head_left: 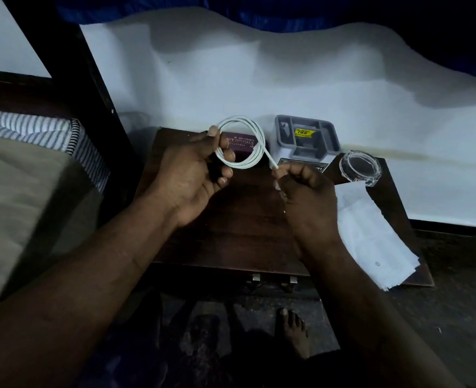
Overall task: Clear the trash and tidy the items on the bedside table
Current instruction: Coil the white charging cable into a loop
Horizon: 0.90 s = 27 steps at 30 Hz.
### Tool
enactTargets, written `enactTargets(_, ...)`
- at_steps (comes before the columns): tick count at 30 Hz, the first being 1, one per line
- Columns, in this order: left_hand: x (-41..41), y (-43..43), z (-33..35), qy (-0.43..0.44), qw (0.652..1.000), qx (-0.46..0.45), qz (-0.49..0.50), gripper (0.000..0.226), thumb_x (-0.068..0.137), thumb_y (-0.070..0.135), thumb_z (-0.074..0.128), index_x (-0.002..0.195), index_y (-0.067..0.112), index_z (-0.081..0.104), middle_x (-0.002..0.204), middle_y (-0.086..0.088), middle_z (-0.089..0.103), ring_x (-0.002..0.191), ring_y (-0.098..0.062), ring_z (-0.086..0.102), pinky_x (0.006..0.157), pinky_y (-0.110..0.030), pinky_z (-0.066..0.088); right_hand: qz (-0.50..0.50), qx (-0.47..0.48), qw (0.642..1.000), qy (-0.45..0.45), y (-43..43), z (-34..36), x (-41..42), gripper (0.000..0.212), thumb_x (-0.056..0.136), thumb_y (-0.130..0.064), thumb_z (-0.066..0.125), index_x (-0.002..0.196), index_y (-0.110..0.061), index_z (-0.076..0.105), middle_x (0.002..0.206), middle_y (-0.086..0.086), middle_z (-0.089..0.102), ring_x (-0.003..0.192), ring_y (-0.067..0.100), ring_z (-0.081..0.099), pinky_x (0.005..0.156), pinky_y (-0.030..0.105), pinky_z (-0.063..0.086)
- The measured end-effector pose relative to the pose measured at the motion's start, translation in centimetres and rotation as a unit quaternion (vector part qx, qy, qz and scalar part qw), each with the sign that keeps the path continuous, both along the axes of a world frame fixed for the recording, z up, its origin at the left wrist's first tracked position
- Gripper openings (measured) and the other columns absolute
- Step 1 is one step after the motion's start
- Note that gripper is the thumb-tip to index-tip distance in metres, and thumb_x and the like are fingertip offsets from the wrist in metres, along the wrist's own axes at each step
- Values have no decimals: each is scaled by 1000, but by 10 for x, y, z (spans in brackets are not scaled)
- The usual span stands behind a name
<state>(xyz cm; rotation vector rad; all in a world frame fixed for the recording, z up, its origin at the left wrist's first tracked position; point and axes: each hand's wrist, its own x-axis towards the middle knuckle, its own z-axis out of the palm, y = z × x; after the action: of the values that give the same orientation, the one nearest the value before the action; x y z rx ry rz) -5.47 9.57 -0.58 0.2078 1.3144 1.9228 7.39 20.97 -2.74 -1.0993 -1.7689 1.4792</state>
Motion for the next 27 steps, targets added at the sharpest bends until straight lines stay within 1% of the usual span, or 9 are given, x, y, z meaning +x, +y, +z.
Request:
enactTargets(4, 2, 1, -2, 21, 1000, -19, -7, 28, 106, 31, 50, 82, 18, 58, 68, 0, 57, 56, -14, 43, 51, -22, 34, -88, 48, 995, -3, 4, 0, 2, 13, 86, -28, 71, 76, -34, 75, 79, -11, 71, 78, 9, 65, 89, 43, 58)
enactTargets(6, 3, 1, -2, 23, 1000, -11, -15, 28, 106, 31, 50, 82, 18, 57, 68, 0, 56, 56, -14, 42, 51, -23, 33, -93, 54, 994, -6, 3, 2, 3, 14, 83, -30, 70, 74, -39, 75, 77, -14, 71, 74, 6, 65, 87, 39, 56)
enactTargets(8, 3, 1, -1, 18, 1000, 3, -22, 29, 106, 30, 51, 80, 18, 58, 68, 0, 56, 56, -14, 42, 51, -23, 32, -93, 40, 995, -9, 2, 1, 4, 11, 84, -27, 72, 78, -35, 77, 80, -16, 74, 74, 2, 68, 86, 34, 57)
enactTargets(12, 3, -1, 0, -2, 998, 32, -49, 31, 104, 30, 51, 77, 18, 59, 69, 0, 55, 55, -14, 42, 50, -21, 34, -62, -45, 997, 14, 1, 2, 3, 11, 90, -15, 71, 86, -22, 79, 79, 0, 78, 68, 13, 74, 66, 30, 52)
enactTargets(15, 4, -1, 0, -8, 997, 32, -71, 28, 104, 31, 51, 81, 17, 58, 70, -1, 55, 56, -14, 44, 50, -21, 36, -31, -100, 994, 39, -2, 6, 2, 12, 93, -13, 70, 90, -23, 76, 90, 4, 81, 80, 23, 79, 69, 28, 52)
enactTargets(17, 4, -1, 0, -14, 996, 29, -80, 29, 105, 31, 51, 81, 17, 59, 70, -1, 55, 57, -13, 44, 51, -21, 37, 3, -123, 991, 44, -5, 9, 2, 11, 95, -15, 70, 95, -24, 76, 93, 3, 81, 85, 23, 80, 71, 27, 53)
enactTargets(20, 4, -1, -1, -36, 994, 36, -99, 28, 104, 32, 51, 83, 17, 60, 72, -1, 55, 57, -13, 43, 49, -21, 37, 46, -142, 988, 42, -9, 12, 1, 13, 98, -19, 67, 90, -25, 76, 88, 1, 81, 77, 18, 77, 69, 25, 50)
enactTargets(23, 4, -1, -1, -61, 990, 42, -118, 27, 104, 32, 51, 84, 16, 59, 72, 0, 55, 57, -13, 42, 49, -21, 37, 65, -164, 983, 59, -11, 12, 0, 15, 98, -15, 66, 90, -20, 77, 83, 1, 77, 73, 13, 67, 67, 24, 46)
enactTargets(27, 6, 0, -3, -54, 991, 17, -118, 30, 106, 32, 50, 82, 17, 60, 72, 0, 56, 56, -12, 44, 49, -21, 38, 74, -276, 949, 134, -9, 13, 1, 14, 97, -7, 64, 91, -14, 75, 84, 1, 77, 75, 13, 68, 68, 22, 50)
